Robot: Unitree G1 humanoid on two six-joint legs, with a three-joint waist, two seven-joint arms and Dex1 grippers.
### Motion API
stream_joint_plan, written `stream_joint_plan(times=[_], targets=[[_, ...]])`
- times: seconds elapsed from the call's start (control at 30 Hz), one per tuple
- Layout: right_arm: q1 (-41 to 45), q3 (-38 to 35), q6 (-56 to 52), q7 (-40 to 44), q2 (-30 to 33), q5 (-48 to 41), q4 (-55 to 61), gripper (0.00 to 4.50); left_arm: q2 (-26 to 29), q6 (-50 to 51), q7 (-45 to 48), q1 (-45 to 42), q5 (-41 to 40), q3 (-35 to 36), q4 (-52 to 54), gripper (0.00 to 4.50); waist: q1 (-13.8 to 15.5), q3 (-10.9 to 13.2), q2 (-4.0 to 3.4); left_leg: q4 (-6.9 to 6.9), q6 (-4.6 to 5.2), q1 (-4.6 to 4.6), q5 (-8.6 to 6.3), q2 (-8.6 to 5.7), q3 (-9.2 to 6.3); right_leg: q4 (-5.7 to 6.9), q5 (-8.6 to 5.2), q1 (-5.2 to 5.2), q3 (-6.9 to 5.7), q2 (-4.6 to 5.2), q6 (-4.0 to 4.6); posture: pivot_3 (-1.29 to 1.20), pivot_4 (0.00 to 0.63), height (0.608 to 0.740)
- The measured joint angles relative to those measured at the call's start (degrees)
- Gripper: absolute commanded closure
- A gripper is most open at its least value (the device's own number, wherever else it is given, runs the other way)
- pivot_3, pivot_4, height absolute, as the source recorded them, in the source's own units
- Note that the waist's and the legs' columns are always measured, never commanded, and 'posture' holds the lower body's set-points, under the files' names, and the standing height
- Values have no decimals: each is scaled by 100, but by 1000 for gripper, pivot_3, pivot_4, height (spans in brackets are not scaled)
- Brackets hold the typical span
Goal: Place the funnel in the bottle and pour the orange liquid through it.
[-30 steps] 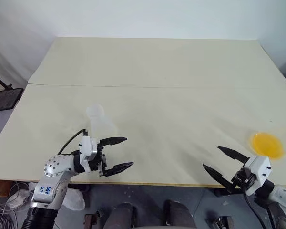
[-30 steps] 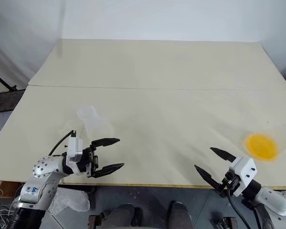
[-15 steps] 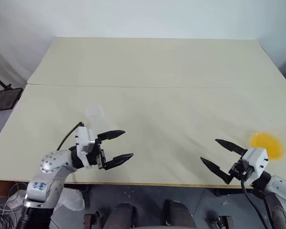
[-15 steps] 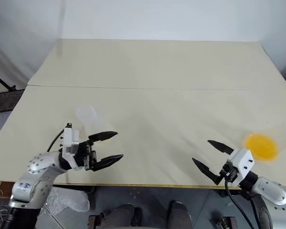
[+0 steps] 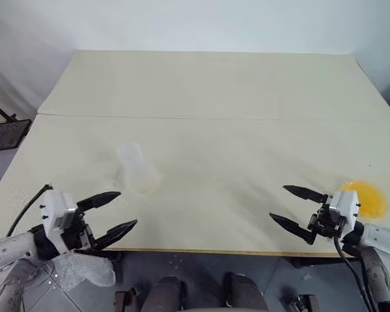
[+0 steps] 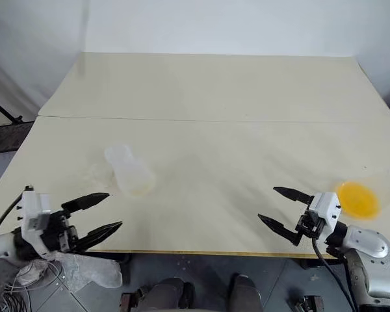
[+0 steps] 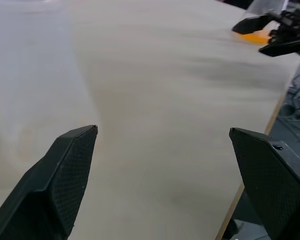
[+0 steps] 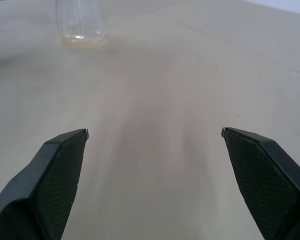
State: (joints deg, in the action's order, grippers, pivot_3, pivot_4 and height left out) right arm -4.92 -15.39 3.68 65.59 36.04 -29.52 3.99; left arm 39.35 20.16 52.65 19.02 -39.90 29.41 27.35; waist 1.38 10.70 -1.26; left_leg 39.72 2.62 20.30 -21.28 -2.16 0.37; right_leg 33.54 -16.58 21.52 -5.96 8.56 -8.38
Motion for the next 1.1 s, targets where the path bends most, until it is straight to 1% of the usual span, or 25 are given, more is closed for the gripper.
stream_joint_plan(times=[0.07,0.13,0.2,0.27,0.47,0.6,0.77,1.1], targets=[[88,3,0,41,2,4,-45,16,-73,-181,-80,-24,56,299,-257,0,-6,1,-2,0,-2,0,-1,3,1,0,-3,1,0,-1,5,0,150,740],[176,3,-3,53,11,7,-101,16,-159,-273,-255,-109,104,434,-456,0,-4,1,-2,0,-2,0,-1,4,1,1,-2,1,-1,-1,5,0,150,740],[240,3,-30,48,14,10,-108,16,-326,-343,-439,-296,133,426,-587,0,9,1,-1,0,-2,0,-1,1,0,6,-2,2,-2,-2,4,0,150,740],[262,3,-62,33,39,9,-95,16,-381,-427,-505,-443,179,364,-613,0,9,2,2,0,-2,1,-2,1,0,17,-1,1,-2,-2,2,0,150,740],[249,-4,-337,-65,118,-62,221,16,-696,-982,-449,-1295,414,-185,-1139,0,-2,1,1,0,-2,0,-1,-1,2,31,-1,4,-9,-12,1,0,150,740],[232,-23,-649,-163,156,-281,673,16,-729,-1379,-382,-1923,681,-534,-1780,0,0,1,2,0,-1,0,-1,-1,2,33,0,4,-15,-18,1,0,150,740],[192,-73,-809,-284,189,-341,927,16,-738,-1740,-238,-2362,886,-807,-2302,0,0,1,2,-1,0,1,-2,-5,3,31,3,4,-21,-17,-5,0,150,740],[34,-197,-1020,-571,201,-389,1331,16,-795,-2034,184,-3328,976,-1294,-3141,0,7,3,4,3,3,0,0,-6,8,35,4,4,-39,-19,-8,0,150,740]])
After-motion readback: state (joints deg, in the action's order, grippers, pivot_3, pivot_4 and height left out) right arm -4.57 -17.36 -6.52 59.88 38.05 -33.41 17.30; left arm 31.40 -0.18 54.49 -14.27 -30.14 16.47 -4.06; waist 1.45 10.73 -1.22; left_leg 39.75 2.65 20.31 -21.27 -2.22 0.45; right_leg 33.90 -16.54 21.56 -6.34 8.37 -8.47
